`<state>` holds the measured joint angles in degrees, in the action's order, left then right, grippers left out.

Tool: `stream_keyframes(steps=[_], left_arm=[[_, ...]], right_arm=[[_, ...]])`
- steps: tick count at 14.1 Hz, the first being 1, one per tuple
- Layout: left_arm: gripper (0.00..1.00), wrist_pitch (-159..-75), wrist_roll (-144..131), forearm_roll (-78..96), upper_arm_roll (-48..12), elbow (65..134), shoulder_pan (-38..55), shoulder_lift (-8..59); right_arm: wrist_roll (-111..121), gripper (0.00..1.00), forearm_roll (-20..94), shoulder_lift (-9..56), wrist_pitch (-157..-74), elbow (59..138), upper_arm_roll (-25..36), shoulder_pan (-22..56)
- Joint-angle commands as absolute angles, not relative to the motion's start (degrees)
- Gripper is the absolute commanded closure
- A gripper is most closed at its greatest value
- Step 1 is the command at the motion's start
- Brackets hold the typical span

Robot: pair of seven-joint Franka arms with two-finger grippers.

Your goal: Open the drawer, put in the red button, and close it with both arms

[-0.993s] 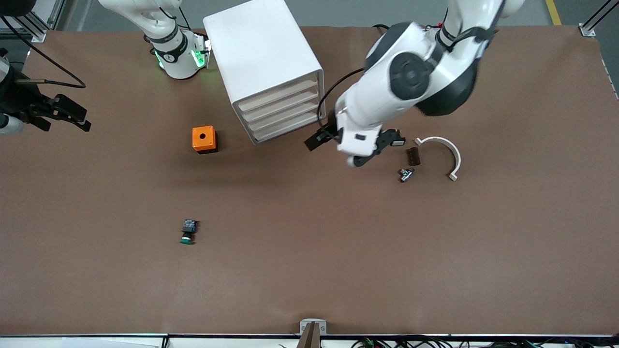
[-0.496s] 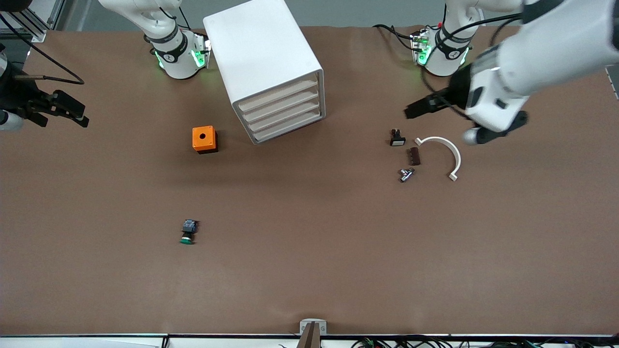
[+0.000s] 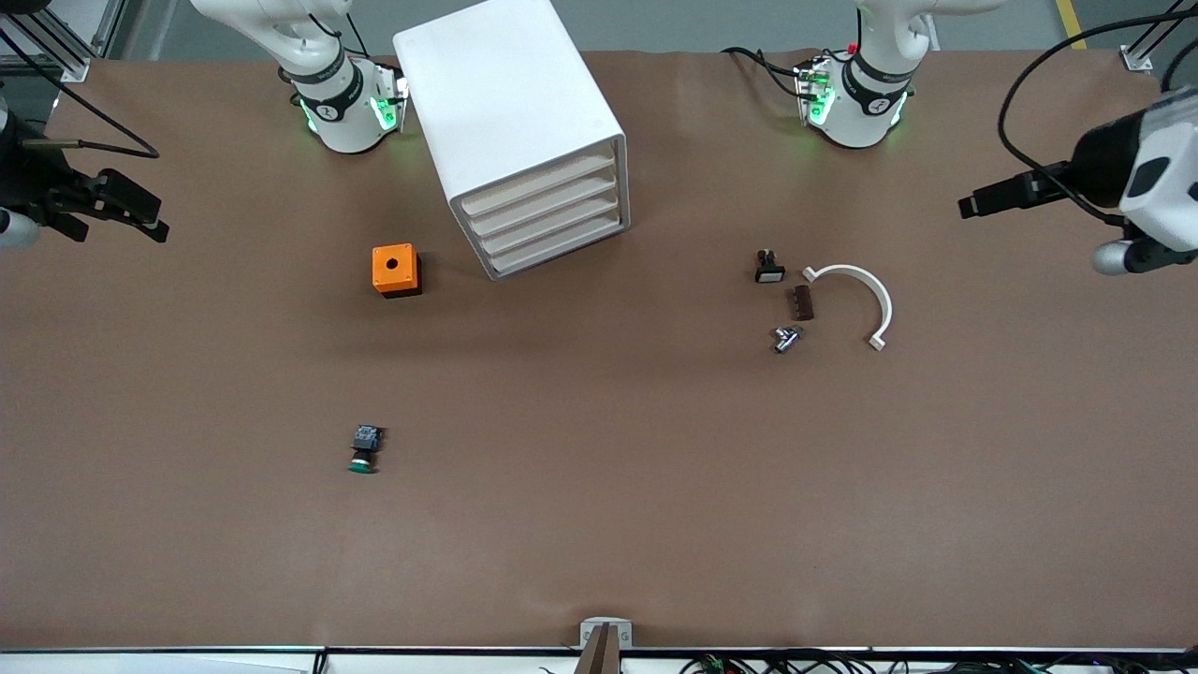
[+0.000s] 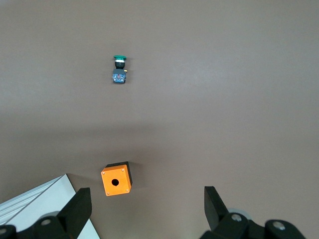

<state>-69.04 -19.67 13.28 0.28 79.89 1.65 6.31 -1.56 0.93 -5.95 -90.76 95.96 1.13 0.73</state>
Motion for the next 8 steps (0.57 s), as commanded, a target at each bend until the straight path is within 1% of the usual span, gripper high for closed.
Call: stream_keyframes(steps=[1, 4, 8], left_arm=[[0.01, -69.17, -15.83, 9.15, -0.62, 82.53, 0.44, 4.39], [0.01, -73.63, -14.77, 6.87, -0.53, 85.15, 0.44, 3.52], [0.01, -84.00, -14.68, 4.22, -1.05, 92.71, 0.53, -0.43]], right_arm=[[-1.85, 0.00, 0.17, -6.33, -90.00, 95.10, 0.97, 0.88], [-1.85, 0.00, 0.17, -6.33, -89.21, 95.10, 0.97, 0.88], [-1.23, 0.00, -0.61, -6.33, -89.65, 95.01, 0.97, 0.97]])
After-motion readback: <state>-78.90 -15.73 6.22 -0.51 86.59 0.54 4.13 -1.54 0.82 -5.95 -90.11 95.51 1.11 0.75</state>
